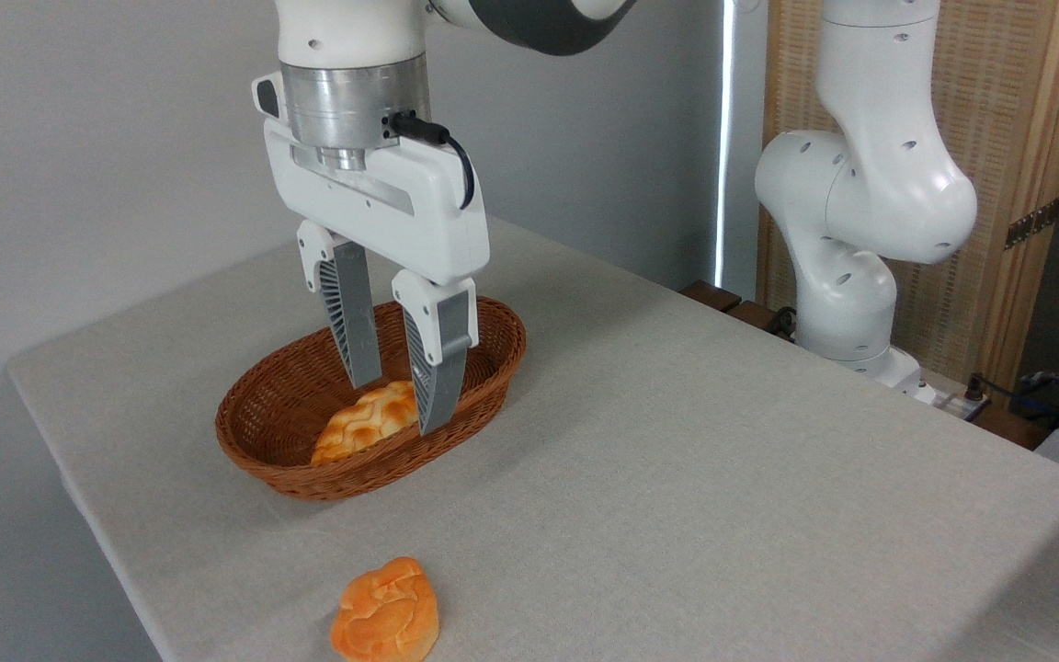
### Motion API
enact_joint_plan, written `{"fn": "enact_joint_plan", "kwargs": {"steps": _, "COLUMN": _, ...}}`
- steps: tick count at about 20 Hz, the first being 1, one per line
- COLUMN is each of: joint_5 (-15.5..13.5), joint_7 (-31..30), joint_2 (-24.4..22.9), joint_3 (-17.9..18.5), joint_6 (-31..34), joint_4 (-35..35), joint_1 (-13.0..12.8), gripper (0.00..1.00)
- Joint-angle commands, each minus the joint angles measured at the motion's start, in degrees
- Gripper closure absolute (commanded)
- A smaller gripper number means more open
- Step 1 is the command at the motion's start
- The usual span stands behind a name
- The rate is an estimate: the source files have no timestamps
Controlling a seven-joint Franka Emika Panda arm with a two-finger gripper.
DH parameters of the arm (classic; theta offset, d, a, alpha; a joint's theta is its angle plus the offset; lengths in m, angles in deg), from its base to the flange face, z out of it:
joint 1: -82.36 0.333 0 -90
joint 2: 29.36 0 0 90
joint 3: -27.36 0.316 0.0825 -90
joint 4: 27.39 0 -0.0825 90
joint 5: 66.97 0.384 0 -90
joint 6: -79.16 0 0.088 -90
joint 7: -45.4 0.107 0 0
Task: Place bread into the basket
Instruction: 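Move the open gripper past the basket and lower it over the orange bun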
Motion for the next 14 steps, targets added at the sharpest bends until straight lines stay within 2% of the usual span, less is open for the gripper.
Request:
{"fn": "enact_joint_plan", "kwargs": {"steps": 1, "joint_5": -0.41, "joint_7": 0.58, "joint_2": 0.27, "joint_3": 0.30, "joint_6": -2.58, "joint_4": 0.46, "joint_1": 0.66, "gripper": 0.00}}
{"fn": "enact_joint_plan", "kwargs": {"steps": 7, "joint_5": -0.32, "joint_7": 0.58, "joint_2": 1.41, "joint_3": 0.30, "joint_6": -4.77, "joint_4": 0.63, "joint_1": 0.75, "gripper": 0.00}}
{"fn": "enact_joint_plan", "kwargs": {"steps": 11, "joint_5": -0.32, "joint_7": 0.67, "joint_2": 2.12, "joint_3": 0.30, "joint_6": -6.35, "joint_4": 0.98, "joint_1": 1.72, "gripper": 0.00}}
{"fn": "enact_joint_plan", "kwargs": {"steps": 14, "joint_5": -0.23, "joint_7": 0.76, "joint_2": 2.47, "joint_3": 0.30, "joint_6": -10.65, "joint_4": 3.87, "joint_1": 1.63, "gripper": 0.00}}
